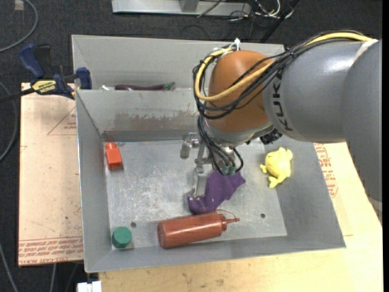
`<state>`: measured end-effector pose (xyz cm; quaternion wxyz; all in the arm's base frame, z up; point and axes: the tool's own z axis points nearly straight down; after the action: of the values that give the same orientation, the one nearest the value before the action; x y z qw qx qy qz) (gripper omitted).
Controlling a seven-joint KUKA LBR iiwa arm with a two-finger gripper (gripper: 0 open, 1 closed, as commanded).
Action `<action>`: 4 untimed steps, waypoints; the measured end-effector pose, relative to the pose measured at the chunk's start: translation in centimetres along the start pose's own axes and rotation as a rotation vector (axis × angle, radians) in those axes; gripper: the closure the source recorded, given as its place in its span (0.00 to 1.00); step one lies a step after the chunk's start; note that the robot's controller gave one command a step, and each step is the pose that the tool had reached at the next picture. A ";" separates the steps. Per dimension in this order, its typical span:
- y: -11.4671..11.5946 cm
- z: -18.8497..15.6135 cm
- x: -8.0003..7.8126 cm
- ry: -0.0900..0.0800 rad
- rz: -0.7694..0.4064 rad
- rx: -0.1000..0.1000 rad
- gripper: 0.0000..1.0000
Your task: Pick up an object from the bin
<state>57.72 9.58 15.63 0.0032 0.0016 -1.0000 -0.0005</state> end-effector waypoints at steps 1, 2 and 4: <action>0.0 -0.5 -0.1 -0.007 0.002 -0.001 0.00; -5.7 5.8 4.3 0.000 -0.064 -0.001 1.00; -5.7 5.6 4.0 -0.011 -0.063 -0.002 0.00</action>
Offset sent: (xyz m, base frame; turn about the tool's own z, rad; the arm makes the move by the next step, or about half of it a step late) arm -0.0428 -0.0573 -0.0570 -0.0659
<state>53.74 3.89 10.08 -0.0025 0.0329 -0.9995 -0.0016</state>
